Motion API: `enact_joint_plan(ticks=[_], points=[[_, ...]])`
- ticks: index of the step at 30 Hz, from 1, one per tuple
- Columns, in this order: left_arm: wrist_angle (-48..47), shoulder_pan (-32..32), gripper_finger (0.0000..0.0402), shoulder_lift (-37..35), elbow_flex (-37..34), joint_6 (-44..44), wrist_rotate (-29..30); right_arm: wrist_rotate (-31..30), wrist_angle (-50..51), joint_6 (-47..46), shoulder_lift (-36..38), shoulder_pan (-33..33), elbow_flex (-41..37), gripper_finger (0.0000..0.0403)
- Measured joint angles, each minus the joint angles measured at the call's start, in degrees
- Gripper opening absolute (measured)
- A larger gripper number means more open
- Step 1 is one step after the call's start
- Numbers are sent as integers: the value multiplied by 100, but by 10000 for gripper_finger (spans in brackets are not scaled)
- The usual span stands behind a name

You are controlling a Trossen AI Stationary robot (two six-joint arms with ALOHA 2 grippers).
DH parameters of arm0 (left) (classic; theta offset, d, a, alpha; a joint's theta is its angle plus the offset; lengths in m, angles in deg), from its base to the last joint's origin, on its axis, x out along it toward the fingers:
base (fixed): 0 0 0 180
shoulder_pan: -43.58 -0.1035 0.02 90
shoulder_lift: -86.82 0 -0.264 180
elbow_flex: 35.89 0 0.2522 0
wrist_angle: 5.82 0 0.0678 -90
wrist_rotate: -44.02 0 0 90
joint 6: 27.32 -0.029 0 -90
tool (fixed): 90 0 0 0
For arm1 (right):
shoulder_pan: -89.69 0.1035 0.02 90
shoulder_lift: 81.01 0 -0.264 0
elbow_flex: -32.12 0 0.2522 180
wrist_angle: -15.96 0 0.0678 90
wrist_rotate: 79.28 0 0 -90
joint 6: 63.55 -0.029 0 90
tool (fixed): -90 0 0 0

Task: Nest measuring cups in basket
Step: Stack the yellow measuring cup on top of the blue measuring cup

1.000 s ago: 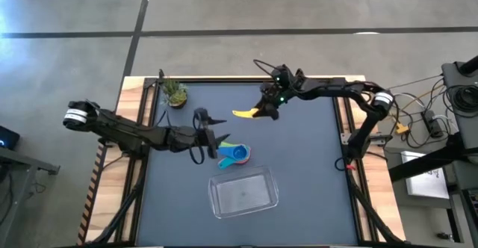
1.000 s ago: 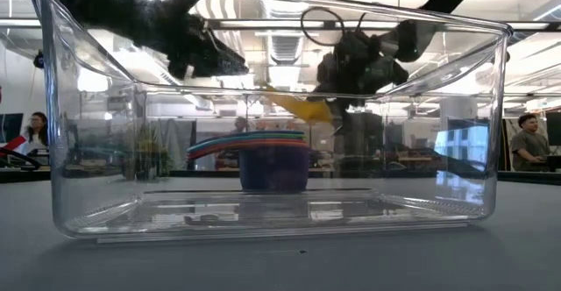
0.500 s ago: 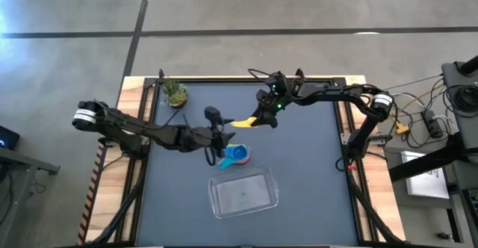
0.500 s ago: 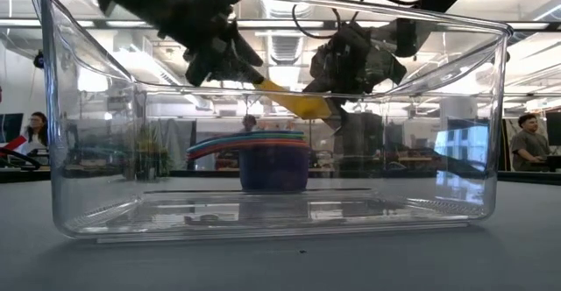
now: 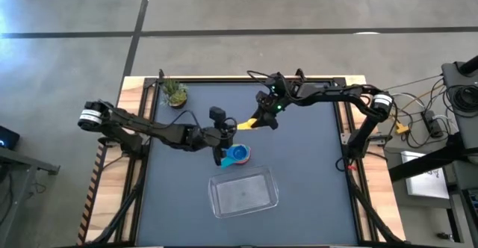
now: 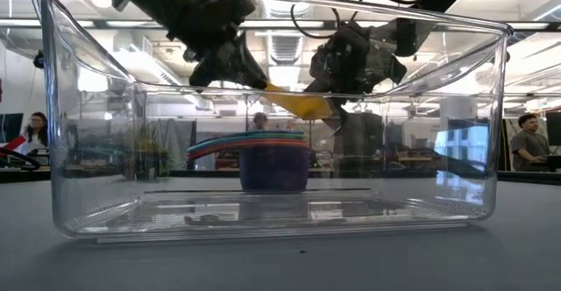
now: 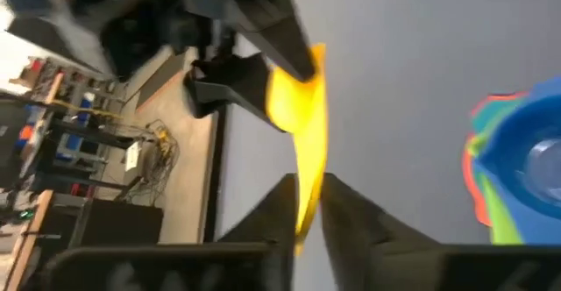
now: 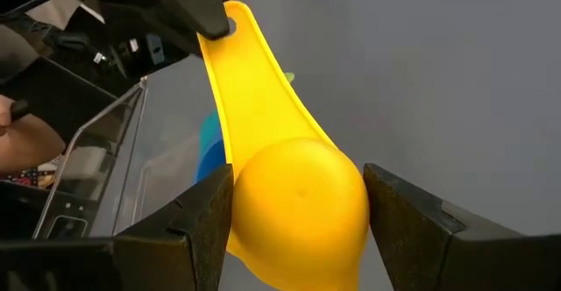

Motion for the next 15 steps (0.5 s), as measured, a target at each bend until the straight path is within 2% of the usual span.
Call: enact_joint_plan(ticks=[2,5,10,15], points=[[-57,0,11,-2,-9,-10,-103,14,-23,41,0,-3,1,215],[-71,-2,9,-1,-11,-12,-161,24,-23,78,0,0,2,223],[-149,-1,1,-15,-11,100,-179,-9,-22,52,102,-4,11,267],[-417,32,1,-126,-11,1132,-157,7,1,62,457,-4,11,299]])
